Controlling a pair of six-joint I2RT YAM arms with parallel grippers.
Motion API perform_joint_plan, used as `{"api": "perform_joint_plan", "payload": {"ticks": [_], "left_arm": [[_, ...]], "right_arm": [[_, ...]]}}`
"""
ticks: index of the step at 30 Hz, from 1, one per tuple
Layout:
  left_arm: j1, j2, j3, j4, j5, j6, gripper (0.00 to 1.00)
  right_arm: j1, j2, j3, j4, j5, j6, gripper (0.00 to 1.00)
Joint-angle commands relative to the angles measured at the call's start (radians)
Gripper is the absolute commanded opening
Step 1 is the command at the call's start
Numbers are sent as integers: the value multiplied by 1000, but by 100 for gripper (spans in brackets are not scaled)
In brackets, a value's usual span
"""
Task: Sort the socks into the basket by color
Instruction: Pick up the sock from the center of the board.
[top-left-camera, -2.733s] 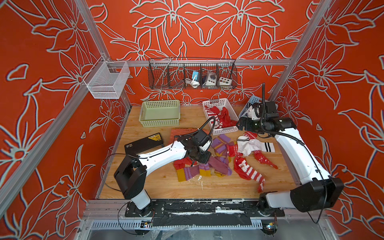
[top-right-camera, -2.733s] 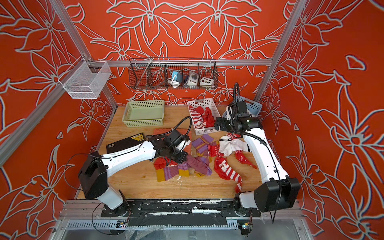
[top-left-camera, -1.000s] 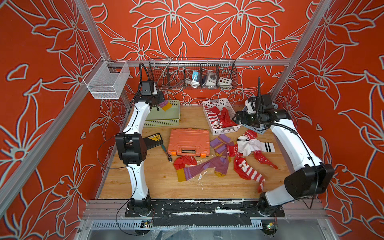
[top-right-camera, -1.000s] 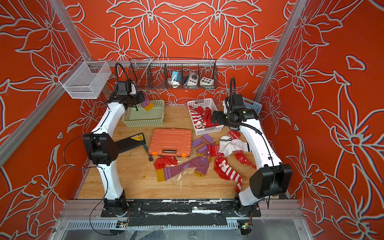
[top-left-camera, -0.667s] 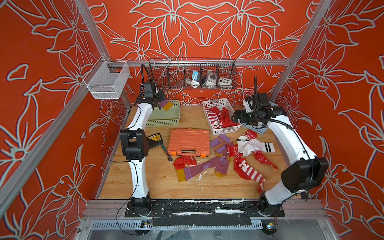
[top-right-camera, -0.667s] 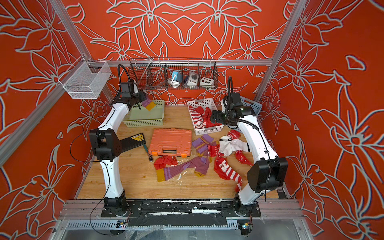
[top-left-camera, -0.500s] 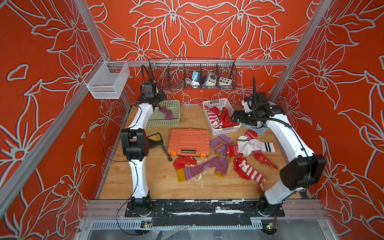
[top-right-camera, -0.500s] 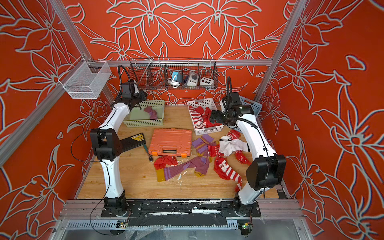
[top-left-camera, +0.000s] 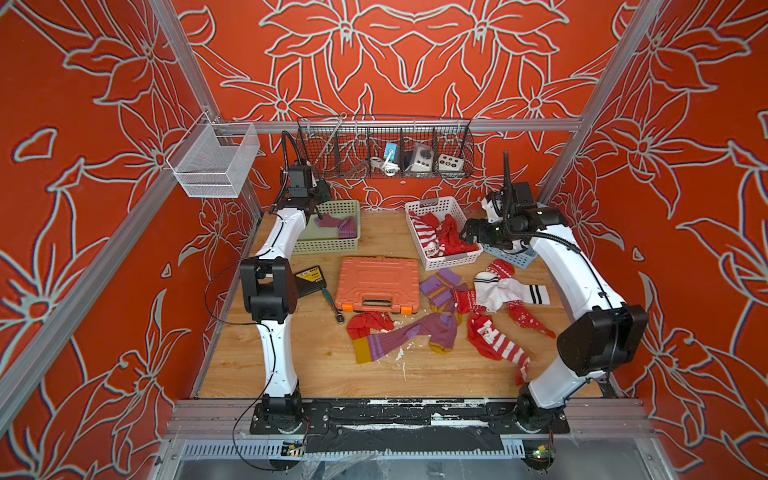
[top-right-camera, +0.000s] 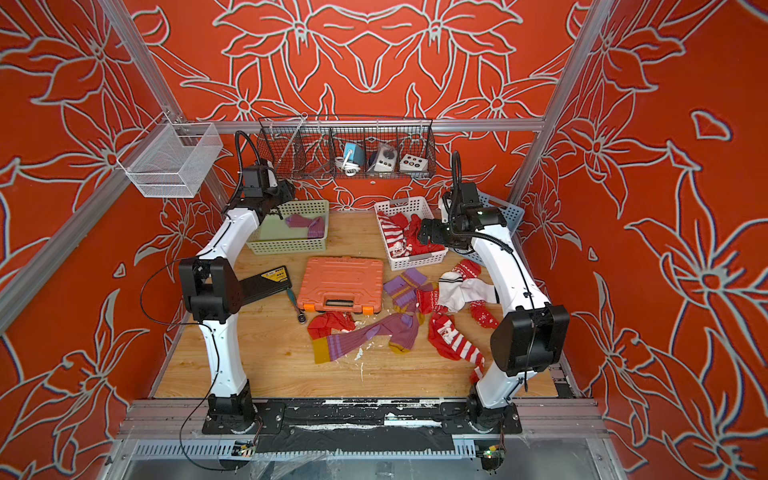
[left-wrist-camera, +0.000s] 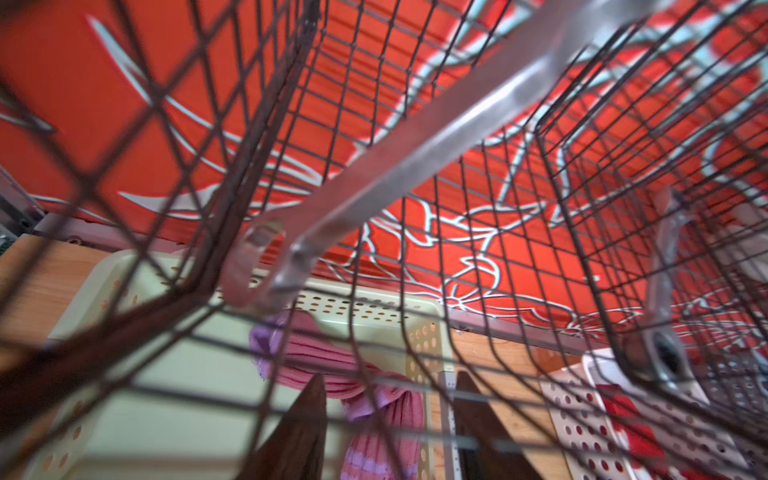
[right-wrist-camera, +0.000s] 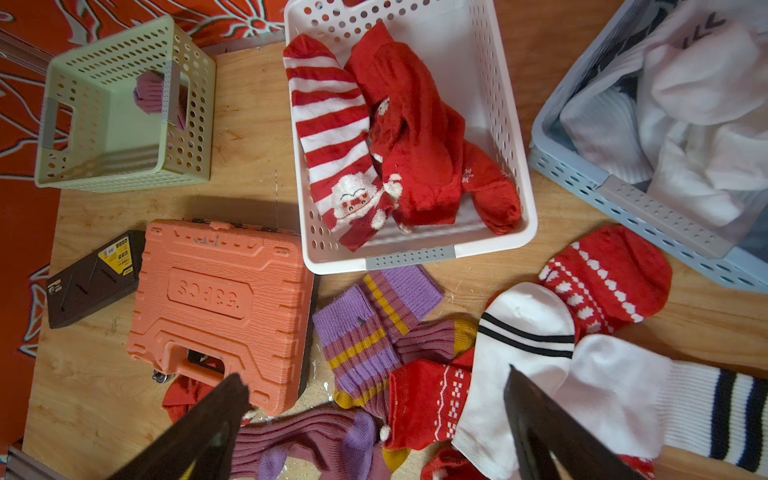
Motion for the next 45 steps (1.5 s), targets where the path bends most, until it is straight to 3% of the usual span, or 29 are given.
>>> {"api": "perform_joint_plan", "payload": {"ticks": [1,9,22,25,32,35,40,45], "left_arm": [[6,-67,-46,-80,25,-2,50],[7,-156,-17,-203,73,38,52],[5,-479,-340,-200,163,44,52],[5,-567,-418,-218,184,39,52],[-30,-753,-584,-294,204,27,52],[-61,-825,-647,-328,189,23,52],[-117,-923,-734,-384,162,-5,52],[-168,-1012,-797,-456,142,-42,52]], "right_arm": [[7,-4,28,-25,-6,-10,98],[15,-22,12,-14,-21,-4,98],[74,-72,-73,-10,-32,1,97],[94,-85,-121,-9,-40,7,93],[163,-101,-218,-47,-26,-5,69],[206,-106,-267,-59,-47,-27,65],[323,-104,-334,-65,-92,-71,69],[469,-81,-365,-69,-72,-121,84]]}}
